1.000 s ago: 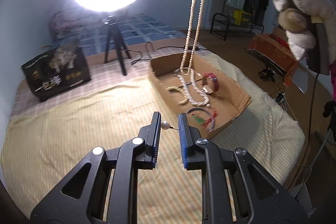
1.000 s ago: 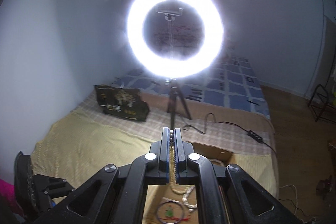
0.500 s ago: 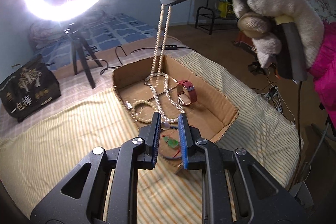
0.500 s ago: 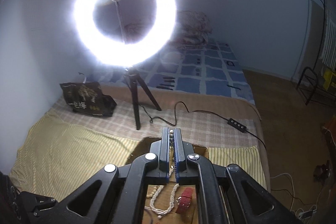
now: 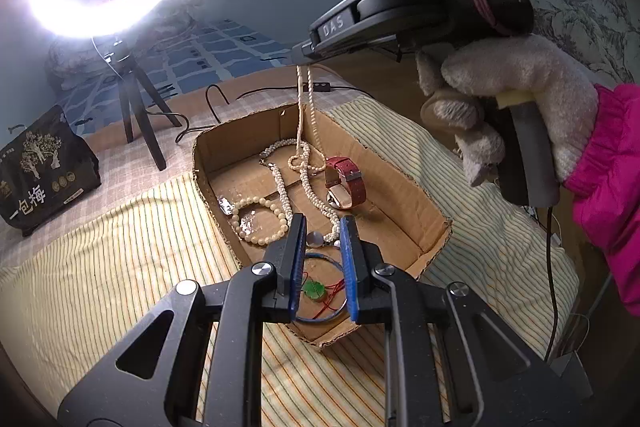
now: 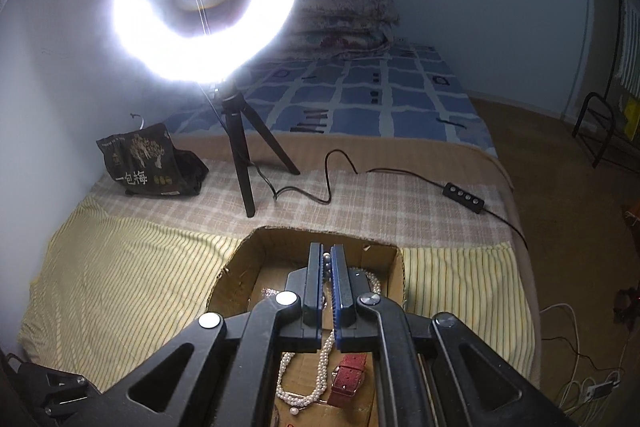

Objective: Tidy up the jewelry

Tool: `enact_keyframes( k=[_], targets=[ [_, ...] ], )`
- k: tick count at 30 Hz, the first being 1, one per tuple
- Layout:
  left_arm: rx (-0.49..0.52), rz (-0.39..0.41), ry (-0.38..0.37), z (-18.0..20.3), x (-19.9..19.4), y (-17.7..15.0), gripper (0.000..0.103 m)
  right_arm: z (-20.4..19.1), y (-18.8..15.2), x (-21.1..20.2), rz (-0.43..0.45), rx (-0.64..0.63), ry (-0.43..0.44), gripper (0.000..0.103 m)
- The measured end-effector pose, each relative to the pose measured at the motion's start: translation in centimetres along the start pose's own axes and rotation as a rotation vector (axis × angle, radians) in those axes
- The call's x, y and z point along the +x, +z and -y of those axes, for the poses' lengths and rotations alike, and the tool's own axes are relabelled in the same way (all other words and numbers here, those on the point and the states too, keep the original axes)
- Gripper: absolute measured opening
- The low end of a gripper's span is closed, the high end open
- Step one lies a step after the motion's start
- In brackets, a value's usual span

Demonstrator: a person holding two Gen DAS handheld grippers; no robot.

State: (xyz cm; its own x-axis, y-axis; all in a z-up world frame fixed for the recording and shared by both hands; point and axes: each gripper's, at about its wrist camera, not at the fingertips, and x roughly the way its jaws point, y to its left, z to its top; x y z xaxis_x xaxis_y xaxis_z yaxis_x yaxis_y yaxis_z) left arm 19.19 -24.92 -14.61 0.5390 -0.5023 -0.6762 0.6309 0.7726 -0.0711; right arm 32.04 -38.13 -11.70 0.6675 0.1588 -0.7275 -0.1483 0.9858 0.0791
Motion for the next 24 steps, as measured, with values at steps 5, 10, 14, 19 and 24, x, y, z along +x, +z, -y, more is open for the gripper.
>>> enact_keyframes(
  k=[5, 10, 14, 19, 24],
  targets=[
    [0.003, -0.005, 0.004, 0.2, 0.2, 0.0, 0.016, 0.0, -0.3, 0.2, -0.009, 0.004, 0.006, 0.023],
    [0.008, 0.004, 0.017, 0.3, 0.0, -0.1, 0.059, -0.5, -0.6, 0.2, -0.003, -0.009, -0.01, 0.067],
    [0.008, 0.021, 0.027, 0.3, -0.6, -0.2, 0.064, -1.1, -1.0, -0.1, 0.011, -0.012, -0.038, 0.085],
    [-0.002, 0.021, 0.038, 0.0, -1.2, -0.2, 0.065, -1.9, -1.3, -0.6, 0.018, -0.008, -0.075, 0.097],
    [-0.018, 0.025, 0.048, -0.4, -2.3, -0.3, 0.065, -3.0, -1.6, -2.0, 0.044, -0.017, -0.108, 0.103]
  ],
)
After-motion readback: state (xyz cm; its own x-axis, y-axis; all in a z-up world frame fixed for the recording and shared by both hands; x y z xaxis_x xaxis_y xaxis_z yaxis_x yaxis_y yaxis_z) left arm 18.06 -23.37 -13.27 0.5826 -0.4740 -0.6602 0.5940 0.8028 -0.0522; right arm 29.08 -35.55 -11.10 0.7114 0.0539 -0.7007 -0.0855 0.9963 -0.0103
